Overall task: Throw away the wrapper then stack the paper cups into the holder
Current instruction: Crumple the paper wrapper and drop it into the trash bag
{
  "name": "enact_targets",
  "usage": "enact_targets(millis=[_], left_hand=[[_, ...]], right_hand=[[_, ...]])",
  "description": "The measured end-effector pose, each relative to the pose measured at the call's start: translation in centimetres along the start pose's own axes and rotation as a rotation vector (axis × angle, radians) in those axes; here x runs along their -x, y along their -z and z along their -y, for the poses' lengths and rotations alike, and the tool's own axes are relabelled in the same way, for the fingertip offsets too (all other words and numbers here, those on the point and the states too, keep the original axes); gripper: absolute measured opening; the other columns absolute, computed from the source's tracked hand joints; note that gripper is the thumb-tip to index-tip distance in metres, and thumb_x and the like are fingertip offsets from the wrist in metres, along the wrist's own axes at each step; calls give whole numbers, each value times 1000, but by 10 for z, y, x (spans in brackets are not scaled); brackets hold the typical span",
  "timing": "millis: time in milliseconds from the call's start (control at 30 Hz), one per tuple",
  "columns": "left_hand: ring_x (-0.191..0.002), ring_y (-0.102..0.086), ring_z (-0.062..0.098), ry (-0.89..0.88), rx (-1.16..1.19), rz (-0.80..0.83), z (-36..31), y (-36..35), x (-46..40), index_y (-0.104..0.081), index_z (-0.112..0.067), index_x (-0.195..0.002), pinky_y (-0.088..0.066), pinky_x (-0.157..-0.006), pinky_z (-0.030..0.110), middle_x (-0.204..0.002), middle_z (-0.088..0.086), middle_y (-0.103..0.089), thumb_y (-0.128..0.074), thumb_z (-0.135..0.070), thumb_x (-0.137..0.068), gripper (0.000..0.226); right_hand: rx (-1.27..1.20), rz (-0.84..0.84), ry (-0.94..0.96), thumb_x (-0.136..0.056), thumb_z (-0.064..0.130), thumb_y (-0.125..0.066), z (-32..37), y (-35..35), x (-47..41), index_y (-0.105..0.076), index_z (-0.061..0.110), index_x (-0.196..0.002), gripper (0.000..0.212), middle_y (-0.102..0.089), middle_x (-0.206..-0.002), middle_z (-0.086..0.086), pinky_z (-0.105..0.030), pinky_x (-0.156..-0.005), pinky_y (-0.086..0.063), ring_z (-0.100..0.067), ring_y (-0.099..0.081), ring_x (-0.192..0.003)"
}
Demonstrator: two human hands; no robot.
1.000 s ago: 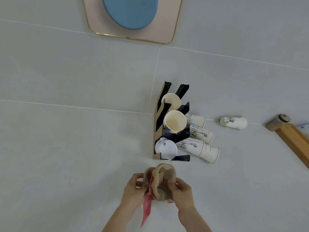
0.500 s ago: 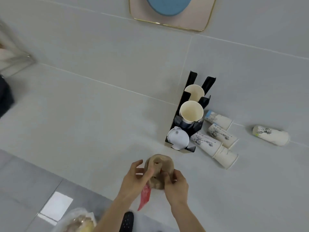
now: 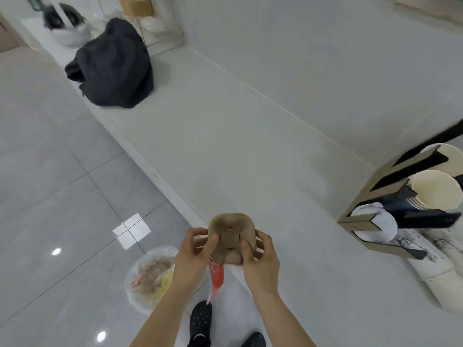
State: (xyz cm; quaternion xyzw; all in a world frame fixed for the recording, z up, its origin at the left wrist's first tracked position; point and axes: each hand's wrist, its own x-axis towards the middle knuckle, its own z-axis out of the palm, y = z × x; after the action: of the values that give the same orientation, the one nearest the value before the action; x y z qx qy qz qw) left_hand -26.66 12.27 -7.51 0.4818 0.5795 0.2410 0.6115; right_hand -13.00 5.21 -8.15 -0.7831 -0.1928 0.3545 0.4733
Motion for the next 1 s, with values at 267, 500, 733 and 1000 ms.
enact_targets(millis=[267,500,733,1000], left_hand=[[-87,-74,17,115,56,-283,68,106,-24,-60,-30,-99,-63,-74,36,-94,0,-76,-62,-55,-84,30],[-94,-70,10,274,54,-372,134,157,-42,-55,-33,-112,-60,-84,39,-107,-7,-71,-58,-51,-94,26],[-110,-67,21,397,-12,-384,184,184,-65,-42,-34,-132,-57,-93,46,-129,-6,-64,-53,-56,-94,46],[-135,-47,33,425,-342,-374,196,209,-71,-30,-19,-153,-41,-107,50,-150,12,-46,-53,-45,-98,65]], right_hand=[[171,248,-66,-93,23,-69,-19,-130,15,-54,36,-116,30,-68,-105,13,-25,-82,-57,-7,-68,-99],[329,441,-278,-95,33,-67,-64,-210,23,-53,22,-134,43,-64,-122,4,-15,-77,-51,-12,-63,-105],[420,589,-413,-91,47,-65,-98,-262,20,-53,28,-139,53,-61,-140,3,-36,-106,-52,-17,-61,-123],[723,641,-249,-99,50,-55,-88,-253,11,-19,21,-162,78,-25,-168,-4,-32,-118,-31,-22,-28,-154]])
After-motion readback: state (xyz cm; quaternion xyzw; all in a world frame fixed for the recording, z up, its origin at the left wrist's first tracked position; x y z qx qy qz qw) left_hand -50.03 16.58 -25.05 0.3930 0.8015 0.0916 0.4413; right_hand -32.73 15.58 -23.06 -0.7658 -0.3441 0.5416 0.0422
